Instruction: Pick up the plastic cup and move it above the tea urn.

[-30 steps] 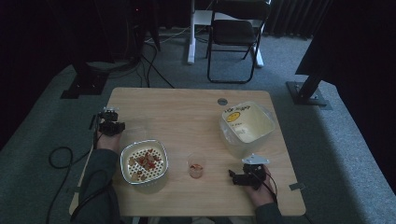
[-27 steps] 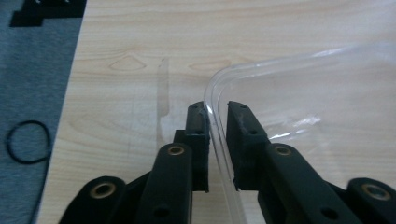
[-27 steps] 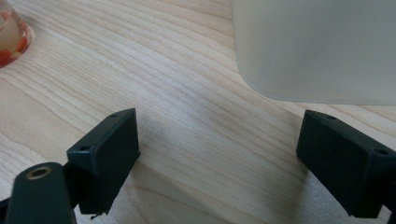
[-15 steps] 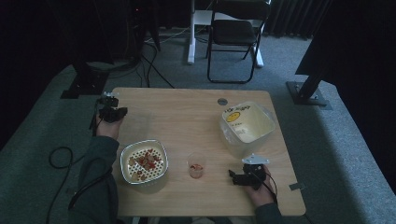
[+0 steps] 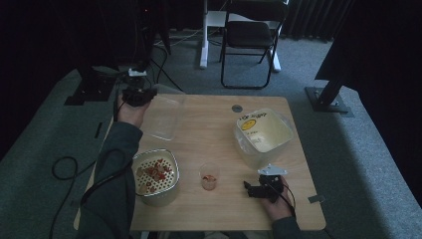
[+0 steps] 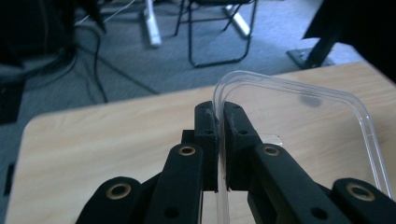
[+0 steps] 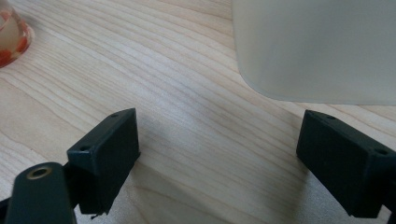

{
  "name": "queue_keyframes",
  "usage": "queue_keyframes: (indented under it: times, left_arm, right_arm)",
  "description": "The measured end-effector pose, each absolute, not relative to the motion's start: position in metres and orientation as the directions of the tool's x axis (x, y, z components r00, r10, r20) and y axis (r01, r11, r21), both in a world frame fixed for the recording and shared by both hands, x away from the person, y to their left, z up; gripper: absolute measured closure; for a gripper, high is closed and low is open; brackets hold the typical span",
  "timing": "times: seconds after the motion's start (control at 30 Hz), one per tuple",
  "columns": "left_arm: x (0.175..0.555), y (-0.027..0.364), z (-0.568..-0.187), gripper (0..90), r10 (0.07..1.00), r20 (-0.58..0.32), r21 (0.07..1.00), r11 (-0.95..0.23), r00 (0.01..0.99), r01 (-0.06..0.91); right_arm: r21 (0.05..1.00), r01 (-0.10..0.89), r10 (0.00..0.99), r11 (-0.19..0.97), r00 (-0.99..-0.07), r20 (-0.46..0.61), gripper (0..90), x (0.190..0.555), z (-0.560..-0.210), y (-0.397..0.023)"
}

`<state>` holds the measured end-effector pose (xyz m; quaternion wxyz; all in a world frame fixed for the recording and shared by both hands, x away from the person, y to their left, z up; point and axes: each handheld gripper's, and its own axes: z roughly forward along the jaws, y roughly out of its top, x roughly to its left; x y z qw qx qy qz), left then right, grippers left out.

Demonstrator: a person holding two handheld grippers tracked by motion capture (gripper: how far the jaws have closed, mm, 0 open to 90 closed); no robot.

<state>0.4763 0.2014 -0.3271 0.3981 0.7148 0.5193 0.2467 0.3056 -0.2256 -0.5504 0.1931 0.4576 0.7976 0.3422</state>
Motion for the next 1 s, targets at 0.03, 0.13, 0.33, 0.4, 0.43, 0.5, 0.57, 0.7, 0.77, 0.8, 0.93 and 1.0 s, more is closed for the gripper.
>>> queue_keyframes:
  times: [0.03,0.13,0.33,0.4,0.43,0.5,0.57,0.7,0.77,0.8,0.93,1.0]
  left_arm:
    - [0.477,0.194,-0.321,86.3,0.934,-0.06,0.829,-0.15,0.352,0.538]
    - [0.478,0.168,-0.306,86.2,0.919,-0.049,0.841,-0.173,0.391,0.513]
    - [0.477,0.118,-0.287,86.2,0.879,-0.049,0.86,-0.205,0.475,0.468]
    - [0.477,0.1,-0.285,86.2,0.865,-0.042,0.859,-0.224,0.499,0.461]
    - [0.478,0.092,-0.285,86.2,0.858,-0.039,0.858,-0.234,0.513,0.457]
    - [0.478,0.076,-0.285,86.2,0.845,-0.046,0.857,-0.241,0.533,0.456]
    - [0.478,0.06,-0.286,86.2,0.832,-0.05,0.856,-0.25,0.553,0.452]
    - [0.476,0.033,-0.286,86.1,0.801,-0.07,0.858,-0.255,0.595,0.445]
    - [0.475,0.02,-0.286,86.1,0.786,-0.077,0.855,-0.264,0.613,0.446]
    - [0.474,0.015,-0.287,86.1,0.78,-0.079,0.855,-0.268,0.621,0.445]
    - [0.471,-0.006,-0.29,86.1,0.748,-0.092,0.85,-0.285,0.657,0.444]
    - [0.47,-0.017,-0.293,86.1,0.736,-0.085,0.847,-0.302,0.672,0.438]
  right_arm:
    - [0.723,0.598,0.863,0.345,-0.506,0.007,12.6,0.306,-0.55,-0.225]
    - [0.723,0.598,0.862,0.346,-0.507,0.007,12.7,0.305,-0.55,-0.226]
    - [0.723,0.598,0.862,0.347,-0.507,0.006,12.7,0.305,-0.55,-0.226]
    - [0.722,0.599,0.863,0.345,-0.506,0.007,12.7,0.305,-0.55,-0.226]
    - [0.723,0.598,0.862,0.346,-0.506,0.006,12.7,0.305,-0.55,-0.226]
    - [0.723,0.597,0.861,0.348,-0.508,0.005,12.7,0.305,-0.55,-0.226]
    - [0.723,0.596,0.86,0.349,-0.51,0.005,12.7,0.305,-0.55,-0.226]
    - [0.722,0.597,0.861,0.349,-0.509,0.005,12.7,0.305,-0.55,-0.226]
    - [0.723,0.596,0.861,0.349,-0.509,0.005,12.7,0.305,-0.55,-0.226]
    - [0.723,0.596,0.861,0.349,-0.509,0.005,12.7,0.305,-0.55,-0.226]
    - [0.723,0.596,0.86,0.349,-0.51,0.005,12.7,0.305,-0.55,-0.226]
    - [0.723,0.596,0.86,0.349,-0.51,0.005,12.7,0.305,-0.55,-0.226]
